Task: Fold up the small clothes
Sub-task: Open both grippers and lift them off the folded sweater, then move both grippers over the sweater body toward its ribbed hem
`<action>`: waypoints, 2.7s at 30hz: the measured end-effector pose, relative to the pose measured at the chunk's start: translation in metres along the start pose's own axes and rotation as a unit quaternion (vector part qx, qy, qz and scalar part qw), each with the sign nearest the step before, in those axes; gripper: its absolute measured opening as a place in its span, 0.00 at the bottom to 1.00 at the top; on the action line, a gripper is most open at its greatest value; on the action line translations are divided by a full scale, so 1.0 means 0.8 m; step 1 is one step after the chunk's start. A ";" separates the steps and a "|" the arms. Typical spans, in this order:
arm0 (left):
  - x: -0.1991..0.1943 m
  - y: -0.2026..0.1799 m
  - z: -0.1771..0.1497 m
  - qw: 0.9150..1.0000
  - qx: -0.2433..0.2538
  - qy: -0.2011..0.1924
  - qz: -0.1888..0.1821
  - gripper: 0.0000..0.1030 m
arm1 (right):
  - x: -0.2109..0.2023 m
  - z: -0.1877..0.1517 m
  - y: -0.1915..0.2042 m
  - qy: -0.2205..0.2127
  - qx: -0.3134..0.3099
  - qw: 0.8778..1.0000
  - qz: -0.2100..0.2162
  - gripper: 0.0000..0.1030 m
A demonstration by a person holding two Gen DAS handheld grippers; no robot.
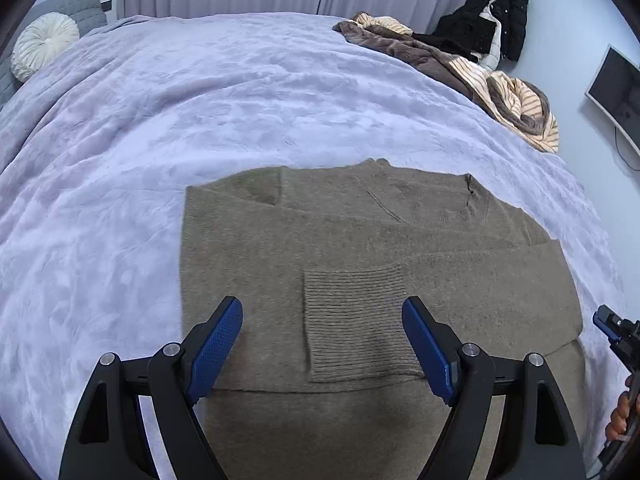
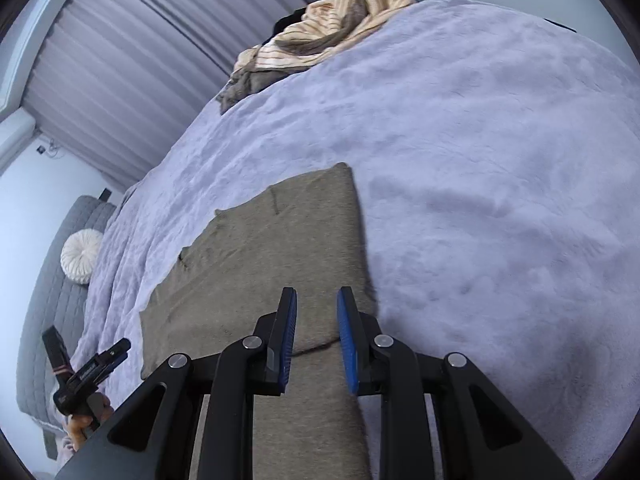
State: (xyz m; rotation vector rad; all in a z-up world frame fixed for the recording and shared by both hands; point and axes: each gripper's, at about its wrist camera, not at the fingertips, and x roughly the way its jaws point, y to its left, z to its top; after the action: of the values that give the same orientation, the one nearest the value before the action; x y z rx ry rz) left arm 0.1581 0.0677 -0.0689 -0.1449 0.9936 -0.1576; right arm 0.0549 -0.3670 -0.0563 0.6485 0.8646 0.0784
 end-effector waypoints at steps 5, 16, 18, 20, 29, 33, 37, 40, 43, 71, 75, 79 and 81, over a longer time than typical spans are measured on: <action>0.046 -0.008 -0.033 0.999 -0.007 0.025 0.028 0.84 | 0.046 -0.015 -0.007 0.033 -0.002 0.998 -0.045 0.21; 0.002 0.052 -0.043 0.998 -0.057 -0.002 0.015 0.84 | 0.001 -0.030 -0.063 -0.015 0.086 0.996 0.015 0.60; 0.007 0.077 -0.046 0.996 -0.083 0.013 0.015 0.84 | 0.002 -0.030 -0.076 -0.012 0.113 0.993 0.038 0.60; 0.019 0.095 -0.049 0.993 -0.108 0.046 0.010 0.84 | 0.011 -0.025 -0.080 -0.001 0.123 0.991 0.050 0.60; 0.014 0.102 -0.055 0.995 -0.091 0.030 0.033 0.84 | 0.037 -0.009 -0.045 0.043 0.035 0.998 -0.012 0.11; 0.011 0.117 -0.059 0.994 -0.106 0.029 0.026 0.84 | 0.044 -0.017 -0.065 0.051 0.055 0.997 -0.002 0.11; -0.005 0.124 -0.055 0.994 -0.098 0.019 0.044 0.84 | 0.024 -0.017 -0.067 0.043 0.071 0.996 -0.012 0.12; -0.018 0.131 -0.051 0.993 -0.115 0.009 0.034 0.84 | -0.003 -0.016 -0.049 0.008 0.037 0.999 -0.039 0.18; -0.027 0.114 -0.045 0.994 -0.106 -0.004 0.019 0.84 | -0.011 -0.015 -0.026 -0.003 0.010 1.000 -0.014 0.18; -0.049 0.030 -0.109 0.998 -0.035 0.016 0.048 0.84 | 0.001 -0.073 -0.003 0.039 0.023 0.998 0.044 0.49; -0.058 0.025 -0.135 0.998 -0.039 0.029 0.048 0.84 | -0.003 -0.099 0.005 0.042 0.027 0.996 0.068 0.55; -0.069 0.019 -0.158 0.998 -0.040 0.035 0.045 0.84 | -0.011 -0.117 0.013 0.042 0.020 0.996 0.071 0.56; -0.075 0.015 -0.168 0.998 -0.034 0.038 0.046 0.84 | -0.019 -0.122 0.014 0.042 0.019 0.996 0.074 0.56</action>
State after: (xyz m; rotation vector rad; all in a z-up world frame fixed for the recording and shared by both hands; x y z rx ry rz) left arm 0.0136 0.0848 -0.0942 -0.1564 1.0802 -0.0448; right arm -0.0241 -0.3141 -0.0858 0.7490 0.9004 0.2254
